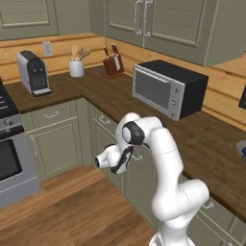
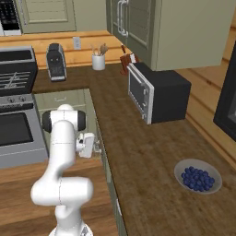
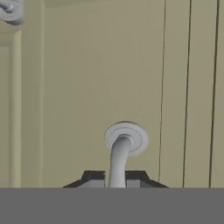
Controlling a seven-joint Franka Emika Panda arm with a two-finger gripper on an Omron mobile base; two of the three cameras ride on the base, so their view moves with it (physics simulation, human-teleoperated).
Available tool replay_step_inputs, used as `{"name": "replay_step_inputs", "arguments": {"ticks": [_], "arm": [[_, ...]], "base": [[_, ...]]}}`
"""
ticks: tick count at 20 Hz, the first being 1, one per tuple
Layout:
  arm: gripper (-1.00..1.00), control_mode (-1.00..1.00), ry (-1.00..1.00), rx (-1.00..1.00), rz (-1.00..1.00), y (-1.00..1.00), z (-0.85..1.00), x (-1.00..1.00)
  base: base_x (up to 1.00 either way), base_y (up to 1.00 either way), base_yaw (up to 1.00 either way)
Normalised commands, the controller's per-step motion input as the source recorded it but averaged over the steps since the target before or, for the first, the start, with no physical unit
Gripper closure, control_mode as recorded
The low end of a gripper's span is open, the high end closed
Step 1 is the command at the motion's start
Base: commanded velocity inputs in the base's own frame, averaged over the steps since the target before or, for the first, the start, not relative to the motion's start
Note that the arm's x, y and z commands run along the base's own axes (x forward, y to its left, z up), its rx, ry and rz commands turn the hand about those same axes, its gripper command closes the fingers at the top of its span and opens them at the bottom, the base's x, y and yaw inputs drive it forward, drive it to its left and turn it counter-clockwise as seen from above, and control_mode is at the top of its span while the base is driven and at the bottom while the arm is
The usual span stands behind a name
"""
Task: Take a straw from the drawer in front and place it inside the glass cup on the dining counter.
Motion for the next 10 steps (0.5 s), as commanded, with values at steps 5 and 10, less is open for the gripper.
{"name": "replay_step_inputs", "arguments": {"ticks": [5, 10], "arm": [[1.00, -1.00, 0.00, 0.03, 0.05, 0.93, 0.00, -0.32], [1.00, -1.00, 0.00, 0.00, 0.06, 1.00, 0.00, -0.34]], "base": [[0.00, 0.00, 0.00], [0.00, 0.00, 0.00]]}}
